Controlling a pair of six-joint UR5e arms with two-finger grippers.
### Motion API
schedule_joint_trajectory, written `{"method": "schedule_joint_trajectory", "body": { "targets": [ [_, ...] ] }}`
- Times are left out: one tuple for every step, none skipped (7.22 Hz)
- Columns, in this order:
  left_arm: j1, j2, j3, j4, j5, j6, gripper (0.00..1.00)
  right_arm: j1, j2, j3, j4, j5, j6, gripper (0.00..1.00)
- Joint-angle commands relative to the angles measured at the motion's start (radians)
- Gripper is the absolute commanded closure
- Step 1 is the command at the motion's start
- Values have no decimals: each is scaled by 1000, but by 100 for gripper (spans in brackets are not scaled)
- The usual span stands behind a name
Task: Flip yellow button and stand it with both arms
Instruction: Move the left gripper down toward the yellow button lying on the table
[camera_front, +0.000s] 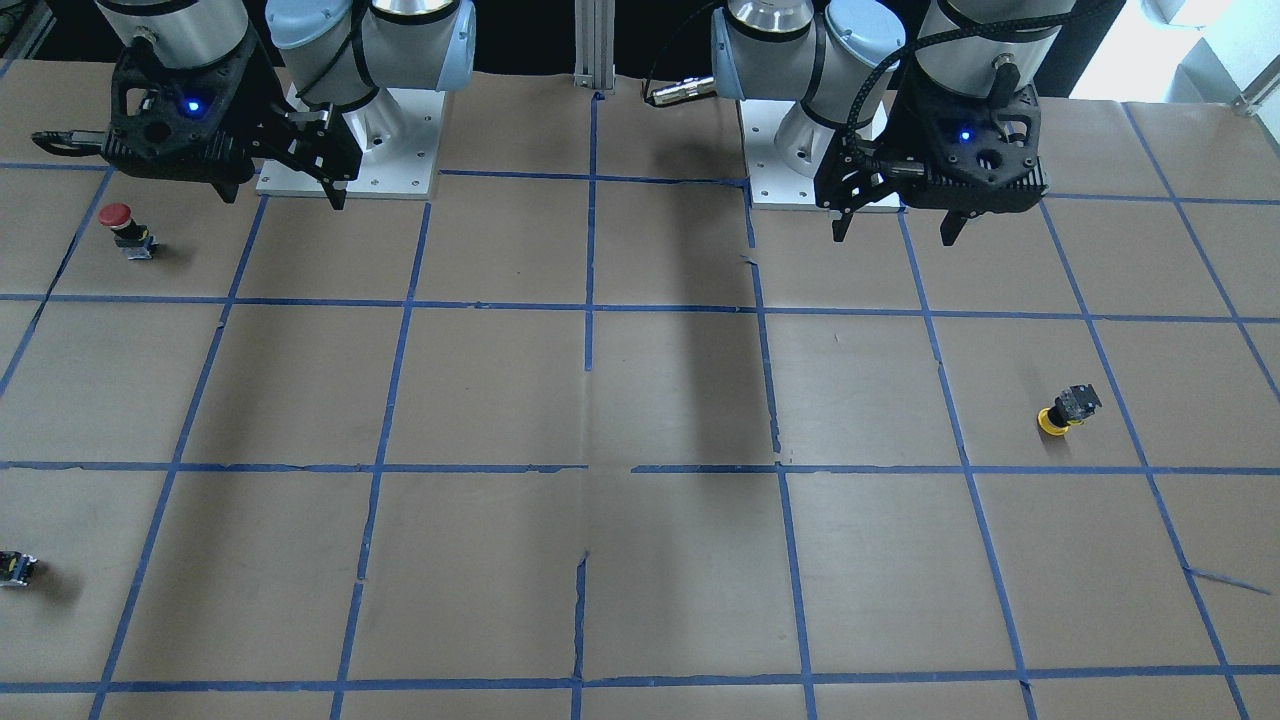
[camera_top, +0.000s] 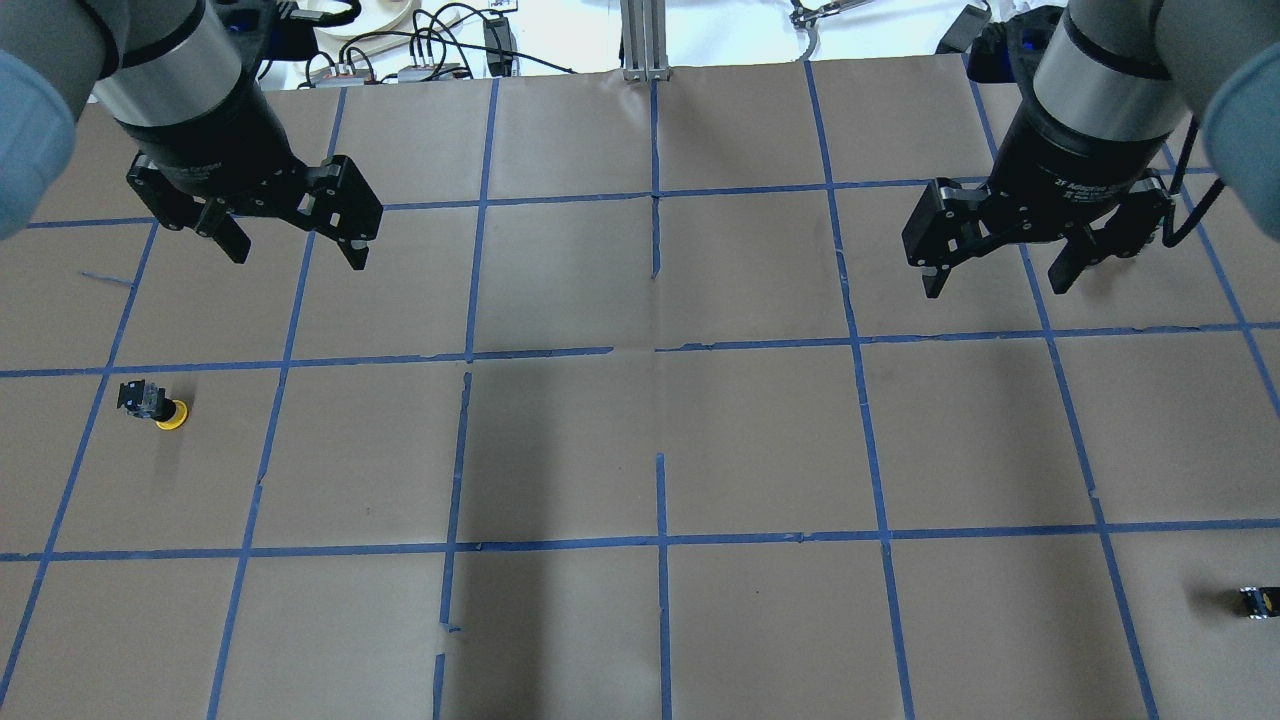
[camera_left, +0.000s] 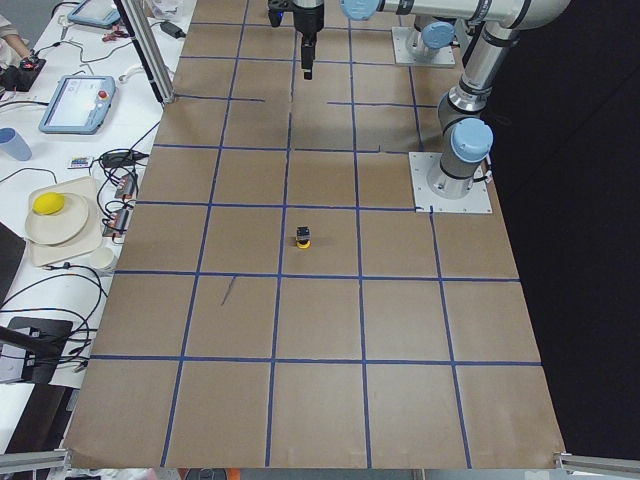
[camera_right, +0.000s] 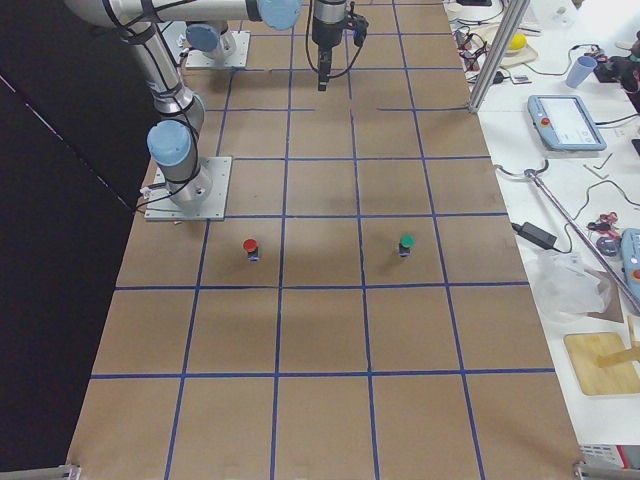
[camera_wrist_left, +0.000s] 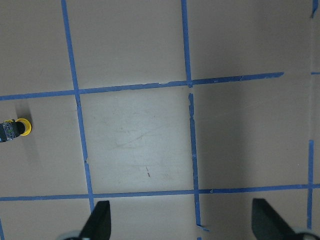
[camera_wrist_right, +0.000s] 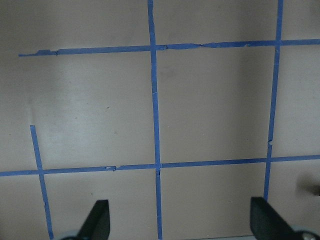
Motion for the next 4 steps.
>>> {"method": "schedule_joint_trajectory", "body": {
  "targets": [
    [-3, -3, -4, 65, -55, 20, 1, 0, 0, 0, -6, 2, 3, 0],
    [0, 0, -20, 64, -53, 40, 1, 0, 0, 0, -6, 0, 5, 0],
    [12, 5, -38, 67, -50, 133, 1, 0, -2, 0, -3, 0, 6, 0],
    [27, 6, -52, 80, -47, 168, 1, 0, -2, 0, -3, 0, 6, 0]
  ]
}}
